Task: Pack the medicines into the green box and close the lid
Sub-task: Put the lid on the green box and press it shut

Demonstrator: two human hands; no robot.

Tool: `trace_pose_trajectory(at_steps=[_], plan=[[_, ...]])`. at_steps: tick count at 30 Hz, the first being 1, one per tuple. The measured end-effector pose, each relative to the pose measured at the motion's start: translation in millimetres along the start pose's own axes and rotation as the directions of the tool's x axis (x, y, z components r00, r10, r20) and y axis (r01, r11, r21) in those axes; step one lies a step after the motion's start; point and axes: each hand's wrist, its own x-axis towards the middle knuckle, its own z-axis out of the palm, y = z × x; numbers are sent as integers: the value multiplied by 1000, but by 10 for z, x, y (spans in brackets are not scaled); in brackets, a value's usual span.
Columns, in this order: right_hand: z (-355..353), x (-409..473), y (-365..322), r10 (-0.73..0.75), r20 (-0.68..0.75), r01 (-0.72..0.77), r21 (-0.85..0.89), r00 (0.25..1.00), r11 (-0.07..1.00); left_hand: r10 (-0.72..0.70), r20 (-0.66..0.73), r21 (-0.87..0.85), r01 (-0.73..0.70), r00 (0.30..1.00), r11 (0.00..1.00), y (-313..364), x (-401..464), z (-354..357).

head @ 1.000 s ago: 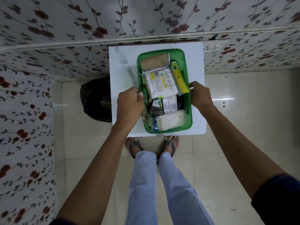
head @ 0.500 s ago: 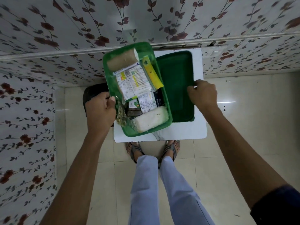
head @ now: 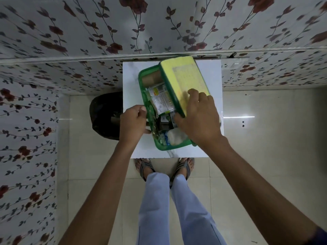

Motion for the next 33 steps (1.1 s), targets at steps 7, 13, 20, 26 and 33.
trace_pose_trajectory(at_steps=[7,13,20,26,33], plan=[[-56,262,231,89,123,-94,36,988,995,-110,81,-178,123,991,976,53,14,-94],[-95,353,399,169,284,-229,190,944,955,-108,311,-140,158,944,977,-83,-118,-128],[-63,334,432,197,296,-279,268,935,922,-46,187,-18,51,981,999,-148,-244,15],[17,220,361,253,198,-314,409,947,857,-111,94,-202,128,989,971,-53,-176,-34],[221,45,144,291,120,-314,428,949,847,62,43,-112,-57,997,992,3,-149,-13]])
